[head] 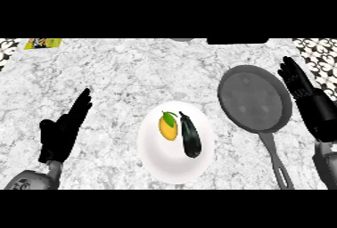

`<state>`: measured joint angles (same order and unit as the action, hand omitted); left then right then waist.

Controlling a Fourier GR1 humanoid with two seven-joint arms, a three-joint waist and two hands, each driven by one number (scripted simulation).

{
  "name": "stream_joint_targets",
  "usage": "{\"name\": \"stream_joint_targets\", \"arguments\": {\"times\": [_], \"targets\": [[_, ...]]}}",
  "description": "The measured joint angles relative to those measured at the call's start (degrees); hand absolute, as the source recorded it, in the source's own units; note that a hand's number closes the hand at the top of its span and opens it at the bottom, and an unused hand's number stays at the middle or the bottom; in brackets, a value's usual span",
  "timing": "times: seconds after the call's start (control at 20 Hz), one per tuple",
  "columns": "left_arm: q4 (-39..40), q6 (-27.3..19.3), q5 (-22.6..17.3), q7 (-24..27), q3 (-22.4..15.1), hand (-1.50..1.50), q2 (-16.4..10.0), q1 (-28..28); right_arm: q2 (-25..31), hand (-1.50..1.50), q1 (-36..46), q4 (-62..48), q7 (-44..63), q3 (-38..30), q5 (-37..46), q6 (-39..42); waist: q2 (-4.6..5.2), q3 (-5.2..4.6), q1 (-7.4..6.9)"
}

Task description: Pick the lemon from the plate and place it in the pan

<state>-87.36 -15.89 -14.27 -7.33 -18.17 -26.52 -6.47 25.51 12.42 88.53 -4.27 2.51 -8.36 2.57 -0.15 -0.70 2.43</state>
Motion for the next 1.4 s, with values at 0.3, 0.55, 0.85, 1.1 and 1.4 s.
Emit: {"name": "stream_joint_targets", "arguments": {"times": [0.3,0.55,0.85,1.1,1.4], "targets": [[3.22,-3.52,-3.94,0.97,3.02,0.0,6.62,3.52,-12.13,1.5,-1.24,0.87,-0.3,5.82,0.63,-6.06,0.29,0.48,-2.88],[4.67,-5.14,-7.35,1.36,4.83,0.0,10.47,7.05,-18.65,-1.5,-7.12,1.77,-7.15,14.3,16.21,-20.05,-0.15,0.47,-2.52],[5.45,-5.09,-8.74,3.41,5.91,0.0,12.45,9.43,-23.88,-1.5,-18.38,0.55,-14.13,27.95,30.85,-41.94,-0.21,0.57,-2.09],[6.11,-4.46,-9.08,3.43,6.57,0.0,12.95,9.01,-25.0,-1.5,-19.02,-2.96,-3.78,35.8,43.42,-56.39,0.0,0.58,-2.34],[6.08,-4.33,-8.44,4.38,6.68,0.0,13.6,9.58,-25.38,-1.5,-11.38,-1.2,20.57,35.31,59.3,-52.83,0.0,0.53,-2.45]]}}
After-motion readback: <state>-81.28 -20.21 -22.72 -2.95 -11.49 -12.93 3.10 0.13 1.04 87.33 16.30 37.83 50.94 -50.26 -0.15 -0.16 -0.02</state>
